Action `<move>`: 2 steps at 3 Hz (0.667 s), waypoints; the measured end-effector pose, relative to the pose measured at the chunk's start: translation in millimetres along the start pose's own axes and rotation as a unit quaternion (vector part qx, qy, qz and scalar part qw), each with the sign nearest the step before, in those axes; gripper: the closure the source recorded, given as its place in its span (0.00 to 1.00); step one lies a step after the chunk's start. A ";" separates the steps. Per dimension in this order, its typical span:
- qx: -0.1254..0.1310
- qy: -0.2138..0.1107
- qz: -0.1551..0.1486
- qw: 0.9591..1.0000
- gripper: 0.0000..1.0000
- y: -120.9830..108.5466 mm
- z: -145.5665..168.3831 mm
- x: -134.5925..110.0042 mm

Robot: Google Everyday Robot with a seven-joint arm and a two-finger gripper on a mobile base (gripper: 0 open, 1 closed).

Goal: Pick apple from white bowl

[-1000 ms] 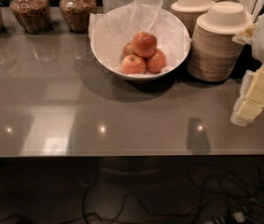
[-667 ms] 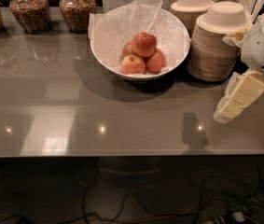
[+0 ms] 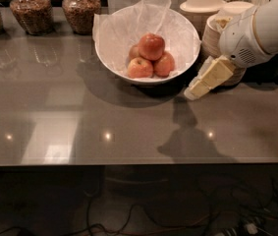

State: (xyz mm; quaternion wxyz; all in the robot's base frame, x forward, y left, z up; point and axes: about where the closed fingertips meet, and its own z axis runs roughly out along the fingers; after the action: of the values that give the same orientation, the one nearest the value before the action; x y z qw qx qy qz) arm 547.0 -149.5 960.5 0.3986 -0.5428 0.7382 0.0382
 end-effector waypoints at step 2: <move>0.006 -0.040 0.001 0.999 0.00 -39.7 58.9 -34.5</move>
Offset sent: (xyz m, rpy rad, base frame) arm 0.1106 0.0624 -0.0093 0.0952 -0.0447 0.0412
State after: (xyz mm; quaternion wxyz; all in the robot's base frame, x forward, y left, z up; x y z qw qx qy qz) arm 615.5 -110.2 957.1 0.4310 -0.5375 0.7226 0.0564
